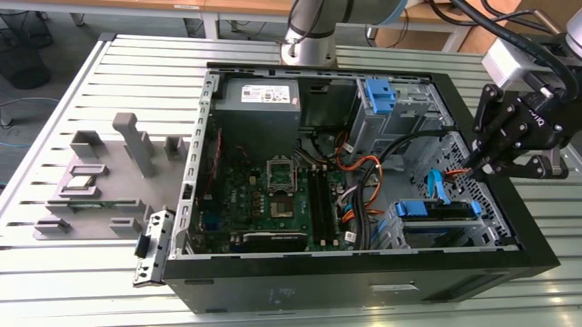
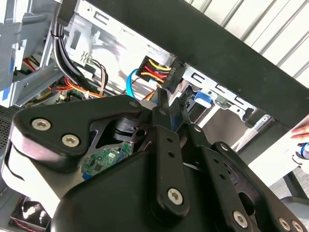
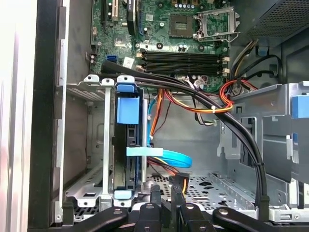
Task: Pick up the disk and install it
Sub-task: 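Insert the second disk wire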
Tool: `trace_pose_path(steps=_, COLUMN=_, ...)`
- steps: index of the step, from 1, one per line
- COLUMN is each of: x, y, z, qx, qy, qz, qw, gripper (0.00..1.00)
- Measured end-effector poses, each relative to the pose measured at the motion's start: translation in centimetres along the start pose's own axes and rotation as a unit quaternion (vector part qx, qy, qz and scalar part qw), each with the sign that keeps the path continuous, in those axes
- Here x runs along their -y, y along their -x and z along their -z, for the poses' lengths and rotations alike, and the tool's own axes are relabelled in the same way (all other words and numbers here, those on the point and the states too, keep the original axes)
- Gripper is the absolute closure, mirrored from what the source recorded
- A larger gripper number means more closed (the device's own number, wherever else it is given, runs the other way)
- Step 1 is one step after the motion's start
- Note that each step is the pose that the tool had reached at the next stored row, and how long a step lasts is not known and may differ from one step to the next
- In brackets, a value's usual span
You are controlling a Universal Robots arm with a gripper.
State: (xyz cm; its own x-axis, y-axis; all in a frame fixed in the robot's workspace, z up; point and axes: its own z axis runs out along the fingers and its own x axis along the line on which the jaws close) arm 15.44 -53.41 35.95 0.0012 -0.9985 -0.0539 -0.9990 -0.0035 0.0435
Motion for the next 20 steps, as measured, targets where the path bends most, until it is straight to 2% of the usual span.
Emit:
trace_pose_path(steps=6, x=0.17, y=0.29, z=-0.08, qx=0.0001, qy=0.0, qz=0.0, qw=1.0, gripper=0.76)
trace_pose_path(steps=20, x=1.01, y=0.45, z=-0.32, qx=0.0, qy=0.0, qz=0.0, qw=1.0, gripper=0.76)
